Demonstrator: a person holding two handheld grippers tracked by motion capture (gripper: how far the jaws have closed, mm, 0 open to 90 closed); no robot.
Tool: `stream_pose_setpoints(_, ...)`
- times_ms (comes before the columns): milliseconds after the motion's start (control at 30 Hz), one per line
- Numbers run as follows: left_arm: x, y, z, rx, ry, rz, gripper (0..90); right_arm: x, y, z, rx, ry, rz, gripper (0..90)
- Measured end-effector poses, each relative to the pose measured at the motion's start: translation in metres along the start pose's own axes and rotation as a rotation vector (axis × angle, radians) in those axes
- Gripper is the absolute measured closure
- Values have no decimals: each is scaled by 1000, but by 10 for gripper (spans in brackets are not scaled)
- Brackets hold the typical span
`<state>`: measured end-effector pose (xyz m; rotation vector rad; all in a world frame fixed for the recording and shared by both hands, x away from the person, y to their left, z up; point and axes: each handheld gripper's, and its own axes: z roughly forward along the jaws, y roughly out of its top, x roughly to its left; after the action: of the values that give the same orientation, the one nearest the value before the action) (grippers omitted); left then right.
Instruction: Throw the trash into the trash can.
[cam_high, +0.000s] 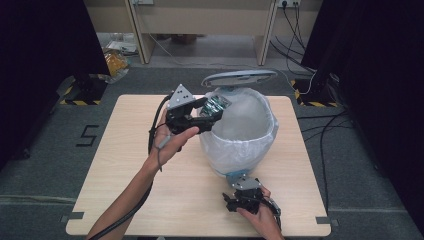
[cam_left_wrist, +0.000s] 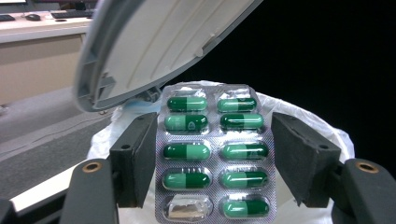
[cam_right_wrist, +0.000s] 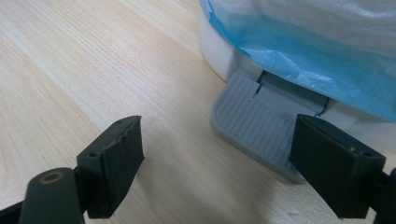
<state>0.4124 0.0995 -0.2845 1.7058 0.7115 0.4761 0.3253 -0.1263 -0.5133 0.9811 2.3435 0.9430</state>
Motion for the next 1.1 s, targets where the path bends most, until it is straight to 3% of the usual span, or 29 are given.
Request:
stream_pose_setpoints(633,-16,4,40,19,-26,1,339,0,0,0,-1,6,4,176)
stream_pose_setpoints(1100,-23,4,50,25,-14,11,318,0,0,0,-1,7,4,177)
